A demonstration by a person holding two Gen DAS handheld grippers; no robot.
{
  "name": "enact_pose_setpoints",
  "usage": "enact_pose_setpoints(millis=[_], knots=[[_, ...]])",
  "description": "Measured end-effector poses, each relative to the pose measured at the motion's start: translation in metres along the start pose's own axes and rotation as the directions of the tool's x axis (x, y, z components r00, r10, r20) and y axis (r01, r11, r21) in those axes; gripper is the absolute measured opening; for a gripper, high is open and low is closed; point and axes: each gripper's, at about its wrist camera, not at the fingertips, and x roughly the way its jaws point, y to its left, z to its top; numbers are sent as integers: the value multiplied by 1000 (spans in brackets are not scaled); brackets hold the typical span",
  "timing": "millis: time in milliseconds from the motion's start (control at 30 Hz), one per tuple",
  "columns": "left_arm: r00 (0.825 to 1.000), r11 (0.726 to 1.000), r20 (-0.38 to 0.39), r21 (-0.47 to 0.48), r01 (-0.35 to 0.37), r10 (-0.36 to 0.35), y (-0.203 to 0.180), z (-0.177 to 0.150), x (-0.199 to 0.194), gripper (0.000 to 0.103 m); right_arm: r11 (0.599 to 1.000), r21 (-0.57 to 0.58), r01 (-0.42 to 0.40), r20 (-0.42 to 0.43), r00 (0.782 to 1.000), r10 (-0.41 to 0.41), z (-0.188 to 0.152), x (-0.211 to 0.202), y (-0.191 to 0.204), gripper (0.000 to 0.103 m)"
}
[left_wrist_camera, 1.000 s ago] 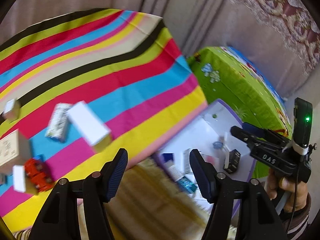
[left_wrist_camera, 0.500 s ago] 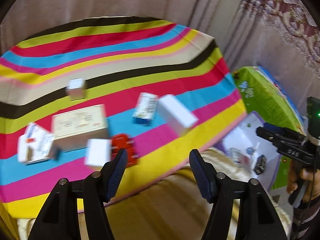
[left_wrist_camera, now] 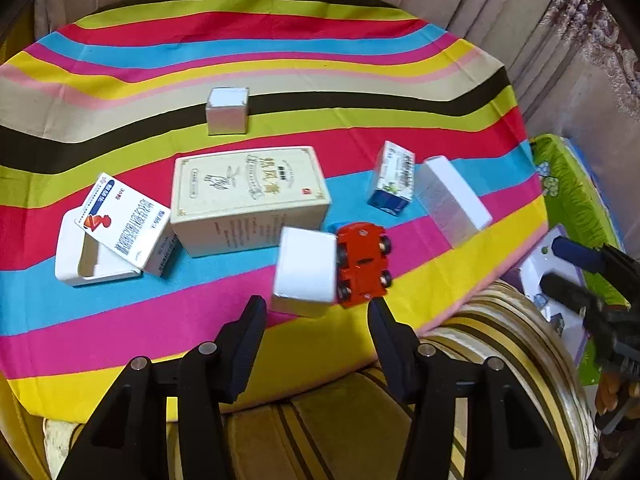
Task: Organize rigid objects
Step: 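Grasp another white cube with the left gripper while the right gripper grasps the red toy car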
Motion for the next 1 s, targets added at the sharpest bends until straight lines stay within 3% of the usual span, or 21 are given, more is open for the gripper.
enact_pose_setpoints(millis=[200, 300, 467, 733, 867, 1000], knots=[[1000, 1000, -17, 2, 19, -19, 3, 7, 14, 53, 990, -123, -70, -72, 996, 62, 11, 31, 43, 64], [999, 1000, -32, -3, 19, -19, 6, 9, 22, 39, 982, -162, -94, -114, 991, 76, 14, 47, 57, 64], [999, 999, -3, -30, 36, -36, 11, 5, 19, 39, 971, -213, -111, -160, 984, 78, 20, 66, 74, 64], [998, 991, 56, -125, 48, -41, 30, -9, 1, 39, 965, -201, -167, -204, 971, 126, 31, 91, 83, 63], [998, 990, 53, -136, 46, -39, 33, -8, 3, 39, 964, -192, -184, -190, 971, 147, 37, 97, 85, 52], [998, 990, 52, -135, 45, -39, 31, -7, 4, 39, 963, -179, -201, -207, 965, 163, 40, 106, 87, 52]])
